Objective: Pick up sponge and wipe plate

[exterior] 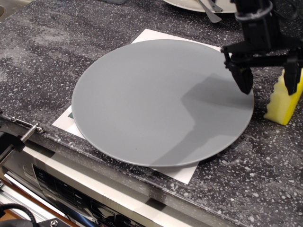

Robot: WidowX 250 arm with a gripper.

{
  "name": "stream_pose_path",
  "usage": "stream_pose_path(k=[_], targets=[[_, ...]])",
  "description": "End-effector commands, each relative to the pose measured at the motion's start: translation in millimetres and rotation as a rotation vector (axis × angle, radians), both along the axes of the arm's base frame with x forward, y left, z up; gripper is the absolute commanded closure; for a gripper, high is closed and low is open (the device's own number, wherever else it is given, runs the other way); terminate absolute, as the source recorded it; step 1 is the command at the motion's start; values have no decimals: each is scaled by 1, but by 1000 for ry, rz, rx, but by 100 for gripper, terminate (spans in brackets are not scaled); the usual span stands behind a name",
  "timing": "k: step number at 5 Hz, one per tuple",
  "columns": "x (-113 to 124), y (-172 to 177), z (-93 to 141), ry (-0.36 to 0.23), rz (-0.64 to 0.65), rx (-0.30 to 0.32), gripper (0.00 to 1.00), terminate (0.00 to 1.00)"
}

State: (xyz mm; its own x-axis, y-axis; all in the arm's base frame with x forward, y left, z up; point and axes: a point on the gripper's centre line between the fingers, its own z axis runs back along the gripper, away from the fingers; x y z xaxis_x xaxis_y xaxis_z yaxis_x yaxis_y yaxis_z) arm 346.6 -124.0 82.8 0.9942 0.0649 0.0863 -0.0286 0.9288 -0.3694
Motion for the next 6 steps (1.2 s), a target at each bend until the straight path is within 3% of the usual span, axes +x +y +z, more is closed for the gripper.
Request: stream_pose_path(k=[1, 2, 3, 4, 6], targets=[[17, -27, 11, -57, 4, 17, 0, 0], [22, -33, 8, -54, 14, 38, 0, 0], [21, -29, 3, -51, 21, 62, 100, 0], [22, -27, 2, -55, 22, 73, 100, 0], [24, -23, 35, -72, 25, 16, 100, 0]])
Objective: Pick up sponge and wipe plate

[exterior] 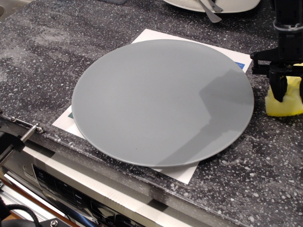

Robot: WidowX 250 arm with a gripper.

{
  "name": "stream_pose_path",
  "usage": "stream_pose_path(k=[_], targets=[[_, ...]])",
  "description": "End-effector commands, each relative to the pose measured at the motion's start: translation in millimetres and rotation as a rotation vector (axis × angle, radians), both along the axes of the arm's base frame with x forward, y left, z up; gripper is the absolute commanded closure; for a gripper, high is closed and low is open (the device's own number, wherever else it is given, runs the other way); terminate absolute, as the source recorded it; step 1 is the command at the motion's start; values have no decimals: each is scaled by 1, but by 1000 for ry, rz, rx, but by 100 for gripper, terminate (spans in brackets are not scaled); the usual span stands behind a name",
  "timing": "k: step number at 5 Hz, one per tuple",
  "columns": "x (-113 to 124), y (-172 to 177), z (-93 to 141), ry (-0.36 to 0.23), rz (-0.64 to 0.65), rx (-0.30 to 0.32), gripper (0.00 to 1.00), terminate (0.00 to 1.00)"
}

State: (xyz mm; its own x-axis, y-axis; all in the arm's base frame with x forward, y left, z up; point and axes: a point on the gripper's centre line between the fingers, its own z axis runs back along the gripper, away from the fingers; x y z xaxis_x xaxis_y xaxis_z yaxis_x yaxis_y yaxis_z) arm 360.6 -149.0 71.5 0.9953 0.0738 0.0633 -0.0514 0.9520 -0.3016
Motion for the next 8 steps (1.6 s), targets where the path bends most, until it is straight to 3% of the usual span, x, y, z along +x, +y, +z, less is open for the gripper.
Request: stream_pose_path(k=[1, 2, 3, 5, 6, 8], targets=[[11, 9, 79, -121, 13, -126, 100, 0], [11, 29, 104, -99, 7, -198, 100, 0], [5, 55, 105, -81, -6, -175, 100, 0], [-18, 101, 72, -42, -112, -97, 100, 0], [-34, 119, 43, -43, -183, -57, 100, 0], [-41, 144, 21, -83, -182, -17, 100, 0]])
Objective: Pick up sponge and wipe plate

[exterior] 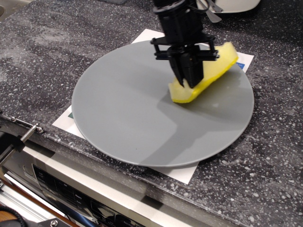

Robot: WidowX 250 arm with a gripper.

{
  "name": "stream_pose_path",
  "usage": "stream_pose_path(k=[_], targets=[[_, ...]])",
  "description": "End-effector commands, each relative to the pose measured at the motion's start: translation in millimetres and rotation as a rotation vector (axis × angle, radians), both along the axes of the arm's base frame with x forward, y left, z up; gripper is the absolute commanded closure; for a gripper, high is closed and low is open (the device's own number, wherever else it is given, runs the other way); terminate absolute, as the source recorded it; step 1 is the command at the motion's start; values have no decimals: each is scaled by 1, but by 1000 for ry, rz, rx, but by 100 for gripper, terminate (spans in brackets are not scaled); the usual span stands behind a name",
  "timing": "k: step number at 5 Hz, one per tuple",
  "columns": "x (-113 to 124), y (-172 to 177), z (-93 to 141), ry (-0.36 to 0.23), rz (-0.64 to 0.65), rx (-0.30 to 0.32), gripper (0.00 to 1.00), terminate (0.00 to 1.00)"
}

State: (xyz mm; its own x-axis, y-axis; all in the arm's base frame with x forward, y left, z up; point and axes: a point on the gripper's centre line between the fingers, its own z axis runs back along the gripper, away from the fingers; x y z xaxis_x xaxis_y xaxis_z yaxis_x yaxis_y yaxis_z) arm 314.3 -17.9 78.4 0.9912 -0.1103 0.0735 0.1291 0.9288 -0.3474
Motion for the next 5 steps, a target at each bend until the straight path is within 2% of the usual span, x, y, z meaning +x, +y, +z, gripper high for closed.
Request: stream_pose_path(k=[1, 3, 4, 5], targets=[[13, 33, 29, -104, 43, 41, 100, 0], [17, 71, 33, -127, 28, 113, 100, 0], [16, 81, 27, -113, 29, 144, 100, 0], [3, 72, 10, -83, -13, 163, 100, 0]])
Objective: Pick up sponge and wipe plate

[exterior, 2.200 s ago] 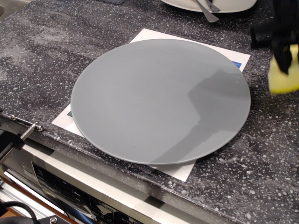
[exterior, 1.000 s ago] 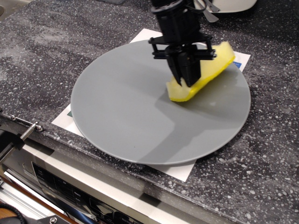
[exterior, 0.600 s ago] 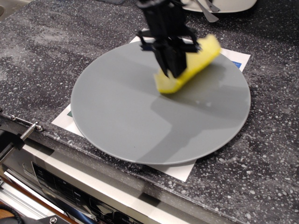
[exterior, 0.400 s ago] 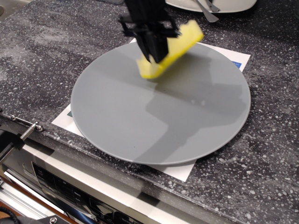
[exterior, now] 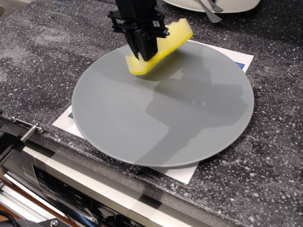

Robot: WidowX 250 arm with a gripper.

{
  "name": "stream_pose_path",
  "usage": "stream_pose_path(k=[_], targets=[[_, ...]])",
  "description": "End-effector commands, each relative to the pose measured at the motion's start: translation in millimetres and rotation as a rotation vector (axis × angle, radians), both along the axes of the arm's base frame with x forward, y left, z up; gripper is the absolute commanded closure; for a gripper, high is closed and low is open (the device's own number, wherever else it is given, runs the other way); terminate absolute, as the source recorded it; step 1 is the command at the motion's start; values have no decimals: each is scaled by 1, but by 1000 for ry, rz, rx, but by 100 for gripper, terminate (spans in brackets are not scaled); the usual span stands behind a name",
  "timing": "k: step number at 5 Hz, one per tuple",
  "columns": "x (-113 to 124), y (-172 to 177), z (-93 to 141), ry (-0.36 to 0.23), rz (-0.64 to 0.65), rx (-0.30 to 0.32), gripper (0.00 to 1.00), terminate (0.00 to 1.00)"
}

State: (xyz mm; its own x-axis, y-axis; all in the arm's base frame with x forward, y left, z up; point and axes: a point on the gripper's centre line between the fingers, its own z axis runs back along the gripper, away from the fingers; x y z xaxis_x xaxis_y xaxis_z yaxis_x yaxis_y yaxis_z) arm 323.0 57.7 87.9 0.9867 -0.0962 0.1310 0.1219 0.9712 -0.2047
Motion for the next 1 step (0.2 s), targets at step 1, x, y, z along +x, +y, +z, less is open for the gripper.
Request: stream_pose_path(k=[1], targets=[[-17, -28, -14, 31, -81, -8, 100, 100]])
